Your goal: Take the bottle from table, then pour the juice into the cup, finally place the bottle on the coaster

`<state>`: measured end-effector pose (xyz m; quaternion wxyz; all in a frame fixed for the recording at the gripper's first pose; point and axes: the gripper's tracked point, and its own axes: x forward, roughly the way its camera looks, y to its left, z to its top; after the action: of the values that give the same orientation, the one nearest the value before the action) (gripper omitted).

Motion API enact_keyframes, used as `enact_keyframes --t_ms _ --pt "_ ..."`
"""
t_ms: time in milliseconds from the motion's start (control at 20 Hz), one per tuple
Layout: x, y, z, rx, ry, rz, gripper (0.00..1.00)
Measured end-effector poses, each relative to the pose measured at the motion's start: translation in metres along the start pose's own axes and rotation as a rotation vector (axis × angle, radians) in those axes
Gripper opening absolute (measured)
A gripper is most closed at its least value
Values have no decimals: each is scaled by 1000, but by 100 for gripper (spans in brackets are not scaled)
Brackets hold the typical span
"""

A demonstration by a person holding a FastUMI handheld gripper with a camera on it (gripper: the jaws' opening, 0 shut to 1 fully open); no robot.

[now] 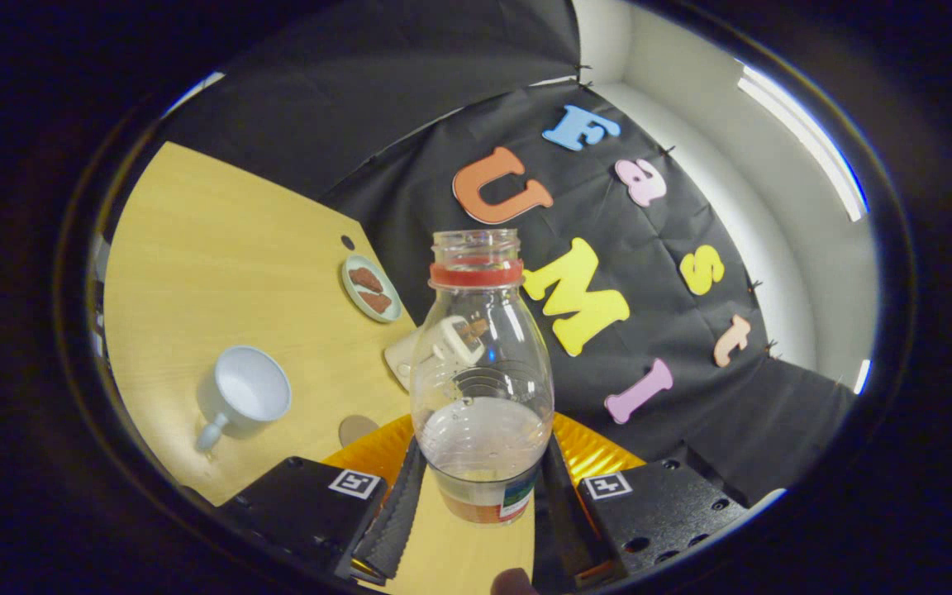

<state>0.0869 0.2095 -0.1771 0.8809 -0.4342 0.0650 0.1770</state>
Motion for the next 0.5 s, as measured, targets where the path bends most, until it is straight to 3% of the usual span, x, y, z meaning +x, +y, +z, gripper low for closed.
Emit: enact_keyframes --t_ms 150,500 --pt "-9 -2 9 198 -28 57 75" --pt "-20 -32 24 558 -113 79 75"
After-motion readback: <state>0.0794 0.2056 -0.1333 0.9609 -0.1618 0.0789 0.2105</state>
